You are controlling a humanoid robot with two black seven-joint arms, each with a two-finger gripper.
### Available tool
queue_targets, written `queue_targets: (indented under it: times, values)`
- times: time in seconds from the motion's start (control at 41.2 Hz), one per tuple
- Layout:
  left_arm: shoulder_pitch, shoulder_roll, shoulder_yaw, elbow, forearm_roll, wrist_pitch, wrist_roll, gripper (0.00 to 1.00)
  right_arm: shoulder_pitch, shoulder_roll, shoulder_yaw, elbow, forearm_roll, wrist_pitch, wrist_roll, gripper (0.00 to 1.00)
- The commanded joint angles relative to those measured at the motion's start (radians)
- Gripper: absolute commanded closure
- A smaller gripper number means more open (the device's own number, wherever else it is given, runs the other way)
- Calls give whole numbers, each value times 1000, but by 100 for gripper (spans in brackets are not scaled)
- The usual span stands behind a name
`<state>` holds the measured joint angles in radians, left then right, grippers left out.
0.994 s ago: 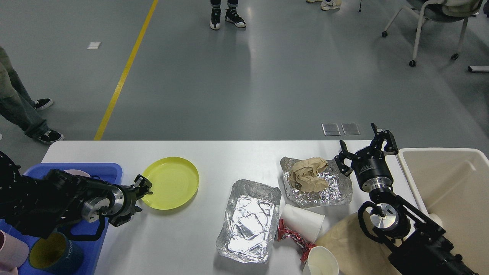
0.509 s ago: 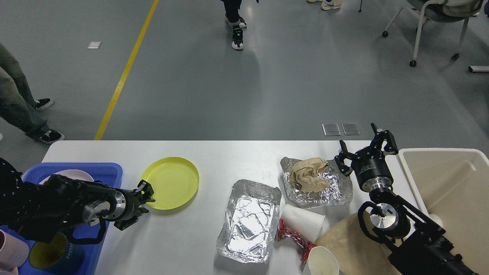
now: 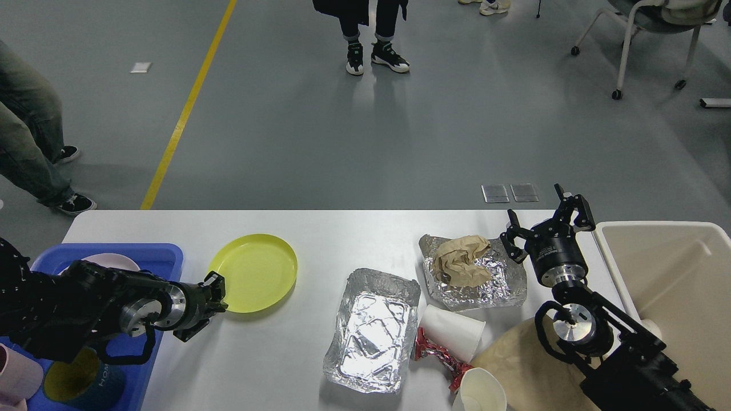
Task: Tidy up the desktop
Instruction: 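Lower the left gripper to the yellow plate's rim and grip it, then lift the yellow plate and set it onto the pink plate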
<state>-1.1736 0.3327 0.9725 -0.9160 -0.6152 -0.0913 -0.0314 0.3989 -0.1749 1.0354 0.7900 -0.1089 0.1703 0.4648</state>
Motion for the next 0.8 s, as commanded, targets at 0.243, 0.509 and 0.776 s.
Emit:
queue_targets:
  times: [0.243, 0.509, 0.776]
  values:
    - [-6, 3, 0, 3, 0, -45, 1, 100, 0, 0, 0, 0, 0, 0, 0, 0]
    - [-113, 23, 60, -78, 2, -139, 39, 100, 0, 0, 0, 0, 0, 0, 0, 0]
    - [-530, 58, 319, -366, 32, -220, 50, 100, 0, 0, 0, 0, 0, 0, 0, 0]
